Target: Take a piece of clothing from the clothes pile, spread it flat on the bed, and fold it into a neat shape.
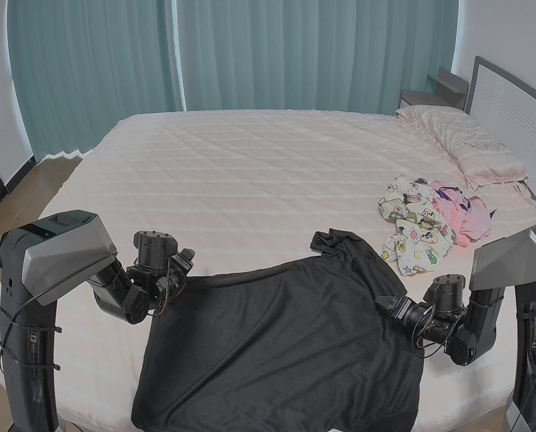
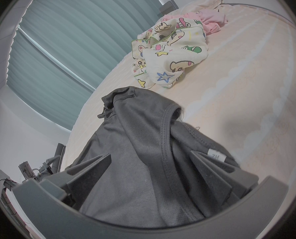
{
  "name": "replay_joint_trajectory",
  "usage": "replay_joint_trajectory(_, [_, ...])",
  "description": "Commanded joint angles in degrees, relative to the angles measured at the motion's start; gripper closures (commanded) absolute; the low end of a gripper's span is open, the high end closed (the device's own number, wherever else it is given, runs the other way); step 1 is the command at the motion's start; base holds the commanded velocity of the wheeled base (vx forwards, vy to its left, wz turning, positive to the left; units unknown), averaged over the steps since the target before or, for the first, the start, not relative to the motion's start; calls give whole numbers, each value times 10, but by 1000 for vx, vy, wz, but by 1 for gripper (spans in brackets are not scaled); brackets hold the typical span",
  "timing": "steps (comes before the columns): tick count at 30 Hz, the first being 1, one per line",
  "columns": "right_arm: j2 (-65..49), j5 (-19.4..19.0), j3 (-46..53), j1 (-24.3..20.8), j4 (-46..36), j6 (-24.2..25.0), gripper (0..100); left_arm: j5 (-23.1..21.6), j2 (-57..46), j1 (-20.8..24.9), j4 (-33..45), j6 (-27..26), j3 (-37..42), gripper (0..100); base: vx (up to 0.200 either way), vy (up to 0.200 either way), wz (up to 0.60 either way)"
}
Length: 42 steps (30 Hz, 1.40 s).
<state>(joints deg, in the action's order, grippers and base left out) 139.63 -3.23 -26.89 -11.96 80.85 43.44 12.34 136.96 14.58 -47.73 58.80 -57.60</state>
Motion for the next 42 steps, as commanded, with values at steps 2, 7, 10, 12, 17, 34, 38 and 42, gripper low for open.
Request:
replay_joint_trajectory(2, [-2, 1, 1, -13, 4, 9, 0, 21, 29, -39, -138, 31, -12, 0, 0, 0, 0])
replay_joint_trajectory(7, [-1, 1, 4, -13, 19, 11, 0, 19, 37, -57, -150, 31, -20, 0, 0, 0, 0])
replay_joint_trajectory(10, [0, 1, 4, -13, 23, 11, 0, 12, 36, -65, -149, 32, -15, 0, 0, 0, 0])
replay_joint_trajectory(12, [-1, 2, 4, -11, 24, 11, 0, -9, 31, -66, -147, 32, -4, 0, 0, 0, 0])
replay_joint_trajectory(17, [-2, 2, 4, -9, 26, 12, 0, -100, -1, -66, -149, 31, 50, 0, 0, 0, 0])
replay_joint_trajectory(34, [4, 4, 2, -9, 26, 12, 0, -95, 25, -62, -149, -39, 59, 0, 0, 0, 0])
replay_joint_trajectory(38, [-1, 5, 6, -13, 29, 12, 0, -59, 37, -62, -155, -77, 57, 0, 0, 0, 0])
replay_joint_trajectory(42, [7, 6, 8, -17, 55, 11, 0, -40, 54, -55, -172, -93, 54, 0, 0, 0, 0])
